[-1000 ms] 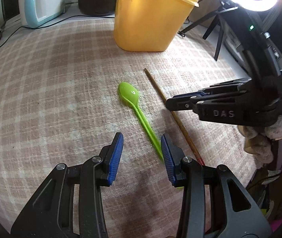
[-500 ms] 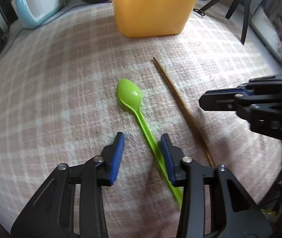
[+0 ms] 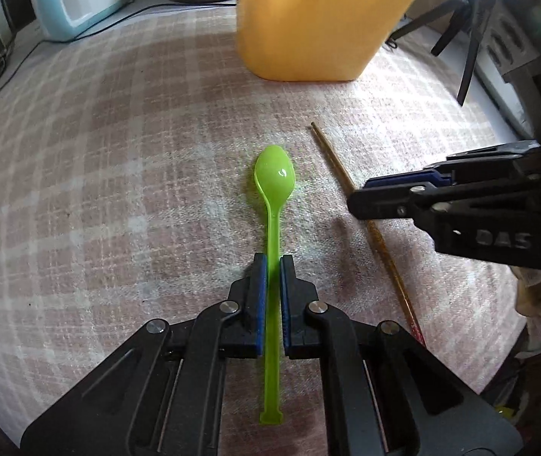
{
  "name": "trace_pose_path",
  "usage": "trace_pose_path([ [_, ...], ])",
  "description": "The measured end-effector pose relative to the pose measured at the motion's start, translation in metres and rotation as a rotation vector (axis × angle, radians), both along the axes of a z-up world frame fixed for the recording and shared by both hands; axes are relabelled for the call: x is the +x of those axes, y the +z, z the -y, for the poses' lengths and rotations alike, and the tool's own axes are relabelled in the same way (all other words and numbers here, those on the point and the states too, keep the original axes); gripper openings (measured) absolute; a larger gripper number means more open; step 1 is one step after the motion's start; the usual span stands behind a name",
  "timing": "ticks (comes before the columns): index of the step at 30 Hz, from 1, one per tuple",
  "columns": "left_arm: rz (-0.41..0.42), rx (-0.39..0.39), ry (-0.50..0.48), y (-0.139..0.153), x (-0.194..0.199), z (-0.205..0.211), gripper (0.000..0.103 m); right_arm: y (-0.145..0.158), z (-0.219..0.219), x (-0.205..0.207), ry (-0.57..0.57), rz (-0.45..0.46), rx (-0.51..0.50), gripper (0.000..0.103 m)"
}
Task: Organize utensils
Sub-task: 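Close the left tool on the green plastic spoon while the right tool grasps the red-tipped chopstick, then lift the green spoon and chopstick upright and carry both over the yellow container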
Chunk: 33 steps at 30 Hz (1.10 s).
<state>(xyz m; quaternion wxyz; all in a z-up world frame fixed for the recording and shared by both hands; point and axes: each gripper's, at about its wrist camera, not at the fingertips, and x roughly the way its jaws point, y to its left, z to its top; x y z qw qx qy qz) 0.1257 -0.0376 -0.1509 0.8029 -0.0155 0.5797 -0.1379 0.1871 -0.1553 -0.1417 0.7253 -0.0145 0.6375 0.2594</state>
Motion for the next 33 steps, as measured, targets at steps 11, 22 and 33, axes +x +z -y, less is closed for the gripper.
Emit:
trace_pose_path([
  [11, 0.08, -0.151, 0.051, 0.039, -0.013, -0.054, 0.004, 0.008, -0.007, -0.015, -0.054, 0.04, -0.04, 0.003],
  [22, 0.238, -0.193, 0.101, 0.079, -0.02, -0.062, 0.004, 0.054, 0.05, -0.05, -0.187, 0.18, 0.169, 0.003],
  [33, 0.412, -0.249, 0.117, 0.137, 0.0, -0.074, 0.004, 0.127, 0.081, -0.064, -0.29, 0.443, 0.261, 0.002],
])
